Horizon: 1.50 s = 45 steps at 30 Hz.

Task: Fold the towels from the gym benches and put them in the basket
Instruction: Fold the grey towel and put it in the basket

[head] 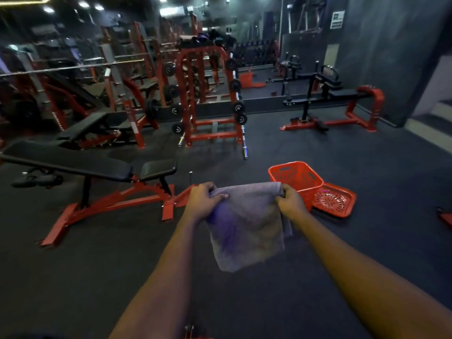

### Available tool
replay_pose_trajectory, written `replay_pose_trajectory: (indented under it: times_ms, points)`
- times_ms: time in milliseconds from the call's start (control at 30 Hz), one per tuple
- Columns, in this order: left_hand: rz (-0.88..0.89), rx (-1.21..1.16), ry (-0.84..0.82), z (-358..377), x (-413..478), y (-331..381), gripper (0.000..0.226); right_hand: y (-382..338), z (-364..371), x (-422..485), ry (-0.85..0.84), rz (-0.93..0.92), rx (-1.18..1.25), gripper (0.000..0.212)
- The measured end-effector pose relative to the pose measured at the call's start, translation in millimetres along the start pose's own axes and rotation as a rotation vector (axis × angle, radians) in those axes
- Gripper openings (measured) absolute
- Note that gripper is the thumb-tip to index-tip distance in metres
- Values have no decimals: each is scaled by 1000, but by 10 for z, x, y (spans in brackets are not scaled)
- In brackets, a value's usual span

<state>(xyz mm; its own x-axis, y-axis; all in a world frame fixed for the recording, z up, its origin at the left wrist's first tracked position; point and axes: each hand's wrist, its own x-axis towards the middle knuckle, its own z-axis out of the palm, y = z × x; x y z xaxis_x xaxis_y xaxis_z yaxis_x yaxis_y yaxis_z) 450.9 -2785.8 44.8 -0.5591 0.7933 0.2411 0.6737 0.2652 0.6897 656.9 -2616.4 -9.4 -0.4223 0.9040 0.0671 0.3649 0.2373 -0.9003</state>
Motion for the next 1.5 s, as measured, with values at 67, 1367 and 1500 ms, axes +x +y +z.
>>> replay_pose_trajectory:
  times_ms: [67, 1367, 1500]
  points:
    - [8, 12, -6, 272, 401, 13, 33, 120, -104, 348, 18, -14, 12, 30]
    - [-191, -30, -512, 6191, 7093, -593, 33, 3709, -928, 7624, 58, 495, -27, 21]
    - [-250, -23, -567, 6645, 7322, -926, 22, 4141, -733, 7939, 45, 585, -128, 24]
